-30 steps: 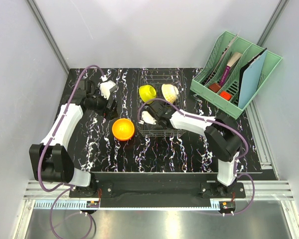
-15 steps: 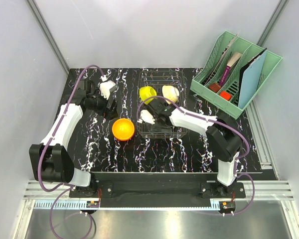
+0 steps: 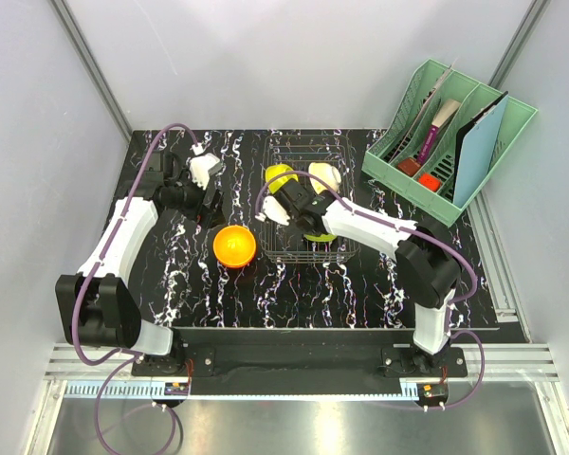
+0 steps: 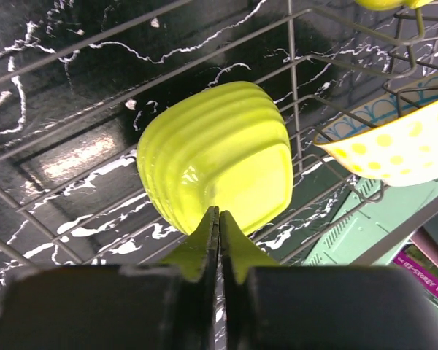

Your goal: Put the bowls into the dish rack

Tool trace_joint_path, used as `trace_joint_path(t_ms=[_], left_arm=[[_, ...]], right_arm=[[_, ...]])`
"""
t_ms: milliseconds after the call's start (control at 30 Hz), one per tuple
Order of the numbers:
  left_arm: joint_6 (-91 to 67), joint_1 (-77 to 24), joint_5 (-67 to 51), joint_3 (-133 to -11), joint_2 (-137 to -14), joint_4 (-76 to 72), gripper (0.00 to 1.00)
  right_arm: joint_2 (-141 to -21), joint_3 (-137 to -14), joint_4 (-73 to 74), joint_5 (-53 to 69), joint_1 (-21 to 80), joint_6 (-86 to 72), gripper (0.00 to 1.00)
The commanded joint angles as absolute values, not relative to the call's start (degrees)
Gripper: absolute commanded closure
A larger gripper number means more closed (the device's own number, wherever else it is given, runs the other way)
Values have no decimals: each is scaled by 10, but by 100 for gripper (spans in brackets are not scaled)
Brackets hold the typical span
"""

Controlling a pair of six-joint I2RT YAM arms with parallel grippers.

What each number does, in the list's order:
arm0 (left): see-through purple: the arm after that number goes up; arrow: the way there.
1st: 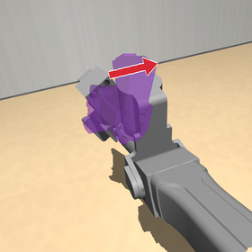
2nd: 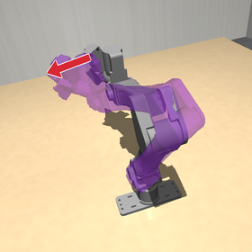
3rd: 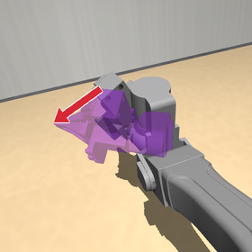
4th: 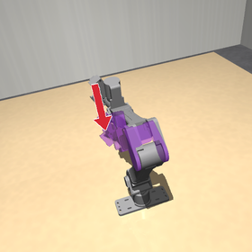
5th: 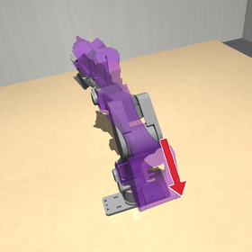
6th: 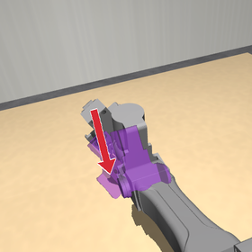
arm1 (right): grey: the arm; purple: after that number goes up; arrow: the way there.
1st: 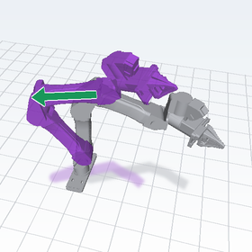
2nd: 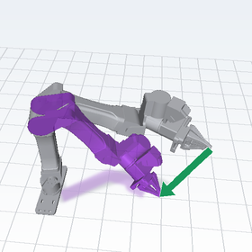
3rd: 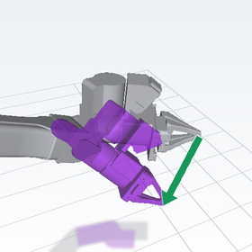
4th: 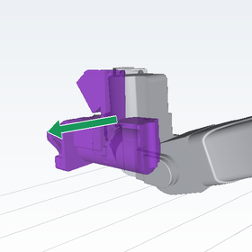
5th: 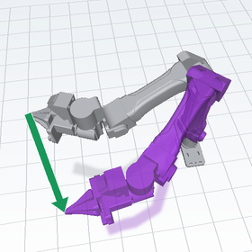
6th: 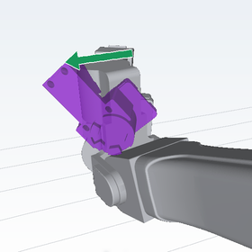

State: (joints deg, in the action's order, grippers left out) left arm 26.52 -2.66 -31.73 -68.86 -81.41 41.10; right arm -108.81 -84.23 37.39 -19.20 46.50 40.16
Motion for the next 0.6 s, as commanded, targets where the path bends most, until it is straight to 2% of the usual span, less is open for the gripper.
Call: trace_joint_path(t_ms=[0,567], left_arm=[[262,-23,-337,-697,-797,403,1],[273,-25,-294,-675,-826,403,1]], right_arm=[[-1068,-869,370,-169,471,371,100],[-1128,-915,367,-121,471,308,100]])
